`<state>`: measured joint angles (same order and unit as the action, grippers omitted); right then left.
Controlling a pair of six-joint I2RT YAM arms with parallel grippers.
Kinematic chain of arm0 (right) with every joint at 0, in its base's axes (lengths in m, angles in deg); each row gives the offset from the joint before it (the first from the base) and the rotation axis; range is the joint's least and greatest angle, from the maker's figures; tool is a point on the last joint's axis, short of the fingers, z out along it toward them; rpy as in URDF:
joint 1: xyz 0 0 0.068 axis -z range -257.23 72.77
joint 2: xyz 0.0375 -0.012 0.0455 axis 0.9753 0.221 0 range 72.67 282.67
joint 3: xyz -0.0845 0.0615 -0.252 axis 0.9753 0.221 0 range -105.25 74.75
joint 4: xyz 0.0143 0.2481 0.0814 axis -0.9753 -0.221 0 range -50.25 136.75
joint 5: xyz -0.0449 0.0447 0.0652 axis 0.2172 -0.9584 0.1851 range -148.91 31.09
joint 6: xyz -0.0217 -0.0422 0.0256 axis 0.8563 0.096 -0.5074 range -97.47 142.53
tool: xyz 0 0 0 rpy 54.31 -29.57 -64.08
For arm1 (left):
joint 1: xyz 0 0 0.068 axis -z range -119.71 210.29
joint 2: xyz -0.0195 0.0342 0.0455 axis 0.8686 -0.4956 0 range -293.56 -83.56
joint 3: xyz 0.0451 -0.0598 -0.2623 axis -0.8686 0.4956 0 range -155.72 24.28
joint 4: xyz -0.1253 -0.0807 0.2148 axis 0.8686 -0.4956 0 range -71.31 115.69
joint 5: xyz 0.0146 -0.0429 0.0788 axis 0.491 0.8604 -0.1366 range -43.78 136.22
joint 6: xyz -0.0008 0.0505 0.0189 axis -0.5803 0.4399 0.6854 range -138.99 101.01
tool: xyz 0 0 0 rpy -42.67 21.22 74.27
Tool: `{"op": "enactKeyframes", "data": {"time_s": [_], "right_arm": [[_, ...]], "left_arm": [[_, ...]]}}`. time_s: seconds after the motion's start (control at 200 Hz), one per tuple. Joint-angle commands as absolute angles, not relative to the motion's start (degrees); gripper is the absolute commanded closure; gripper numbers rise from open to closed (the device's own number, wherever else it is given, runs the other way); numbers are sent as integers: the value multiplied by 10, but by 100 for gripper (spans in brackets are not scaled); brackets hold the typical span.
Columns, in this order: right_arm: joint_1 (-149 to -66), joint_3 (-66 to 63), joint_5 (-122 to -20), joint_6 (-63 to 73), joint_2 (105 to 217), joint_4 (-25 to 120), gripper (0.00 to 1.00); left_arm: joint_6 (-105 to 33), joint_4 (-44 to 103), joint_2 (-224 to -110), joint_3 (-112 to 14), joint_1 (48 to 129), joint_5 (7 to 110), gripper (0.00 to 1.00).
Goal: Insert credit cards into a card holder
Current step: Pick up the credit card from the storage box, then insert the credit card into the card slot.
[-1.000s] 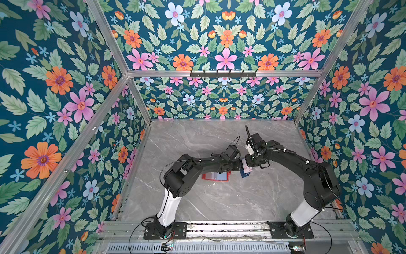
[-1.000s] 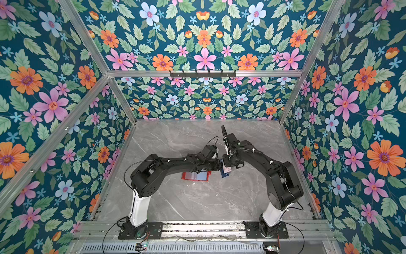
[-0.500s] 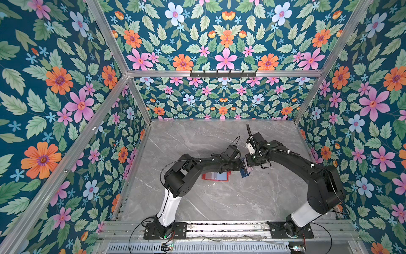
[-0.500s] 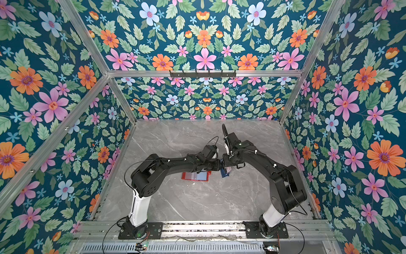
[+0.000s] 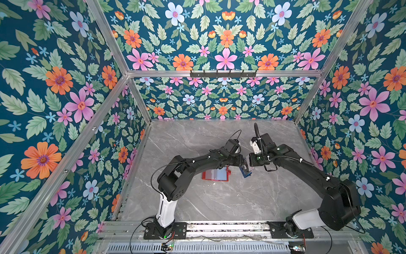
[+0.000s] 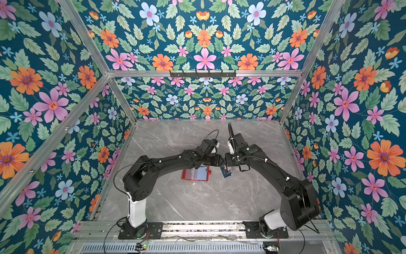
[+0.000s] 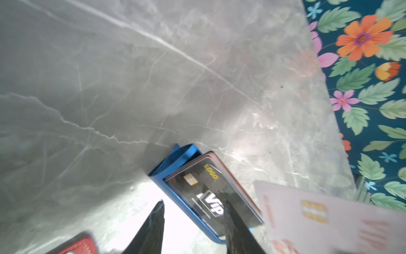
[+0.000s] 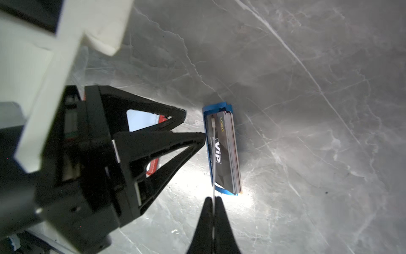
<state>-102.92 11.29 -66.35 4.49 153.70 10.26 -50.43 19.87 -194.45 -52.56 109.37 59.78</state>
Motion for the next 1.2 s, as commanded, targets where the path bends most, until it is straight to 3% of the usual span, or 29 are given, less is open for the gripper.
{"op": "enactKeyframes", "data": {"time_s": [0.0,0.275,0.625,0.82,1.195], "right_arm": [[-1030,126,-709,14,1520,143,100],[-1042,173,-825,-61,1532,261,100],[-1089,155,-876,-136,1627,359,100],[-1104,140,-888,-157,1687,382,100],[-1108,132,-917,-169,1742,414,100]], "left_arm": [[-484,174,-1911,-506,1092,569,54],[-474,169,-1780,-372,1055,515,55],[-473,183,-1660,-204,925,528,55],[-473,221,-1663,-148,868,570,58],[-488,300,-1705,-107,853,637,64]]}}
